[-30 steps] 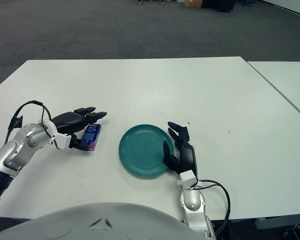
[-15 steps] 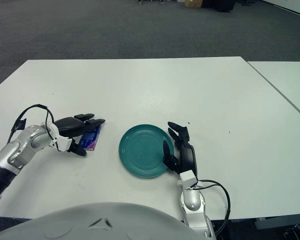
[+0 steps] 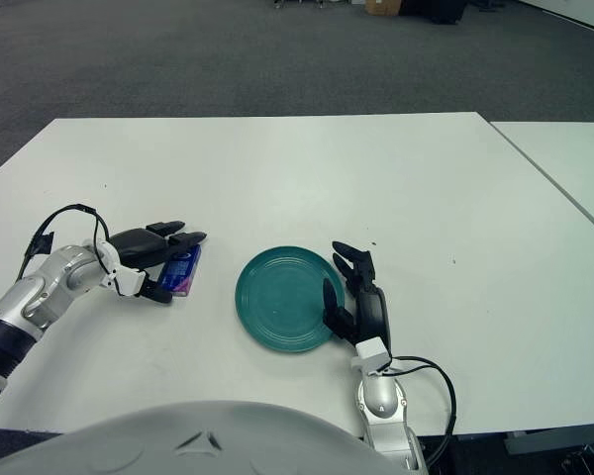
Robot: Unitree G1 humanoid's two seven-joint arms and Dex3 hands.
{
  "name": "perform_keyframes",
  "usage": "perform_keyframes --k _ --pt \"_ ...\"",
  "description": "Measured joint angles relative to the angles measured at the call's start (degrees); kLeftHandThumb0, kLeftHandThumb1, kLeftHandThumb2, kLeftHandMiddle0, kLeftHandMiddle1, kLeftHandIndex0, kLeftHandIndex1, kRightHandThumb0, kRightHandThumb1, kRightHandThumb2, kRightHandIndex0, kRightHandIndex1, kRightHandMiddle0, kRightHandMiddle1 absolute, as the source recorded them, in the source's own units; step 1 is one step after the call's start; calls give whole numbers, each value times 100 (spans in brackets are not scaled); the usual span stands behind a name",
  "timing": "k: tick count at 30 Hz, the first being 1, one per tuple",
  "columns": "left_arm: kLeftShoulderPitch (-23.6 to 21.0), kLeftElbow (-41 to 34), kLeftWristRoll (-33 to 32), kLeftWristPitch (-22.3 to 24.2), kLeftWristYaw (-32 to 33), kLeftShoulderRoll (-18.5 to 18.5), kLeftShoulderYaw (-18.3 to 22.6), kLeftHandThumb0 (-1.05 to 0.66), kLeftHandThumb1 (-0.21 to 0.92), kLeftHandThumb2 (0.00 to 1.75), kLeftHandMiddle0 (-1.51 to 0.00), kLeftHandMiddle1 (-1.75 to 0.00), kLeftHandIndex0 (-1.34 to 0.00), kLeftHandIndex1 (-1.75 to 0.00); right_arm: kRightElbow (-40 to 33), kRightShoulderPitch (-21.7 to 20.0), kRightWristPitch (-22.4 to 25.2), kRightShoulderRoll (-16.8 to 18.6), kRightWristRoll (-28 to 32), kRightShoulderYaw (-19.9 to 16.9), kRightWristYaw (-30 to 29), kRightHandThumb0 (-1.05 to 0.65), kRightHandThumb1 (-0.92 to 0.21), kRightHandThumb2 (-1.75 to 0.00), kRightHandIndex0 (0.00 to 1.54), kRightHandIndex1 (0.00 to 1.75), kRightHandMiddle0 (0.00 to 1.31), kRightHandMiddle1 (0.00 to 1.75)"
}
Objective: Put the gum into the plate.
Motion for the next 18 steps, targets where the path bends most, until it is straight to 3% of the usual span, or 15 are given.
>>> perform_keyframes --k 18 --pt "-79 217 593 311 496 -27 -85 -105 92 43 0 0 0 0 0 2 -6 -2 0 0 0 -87 -92 -76 50 3 0 93"
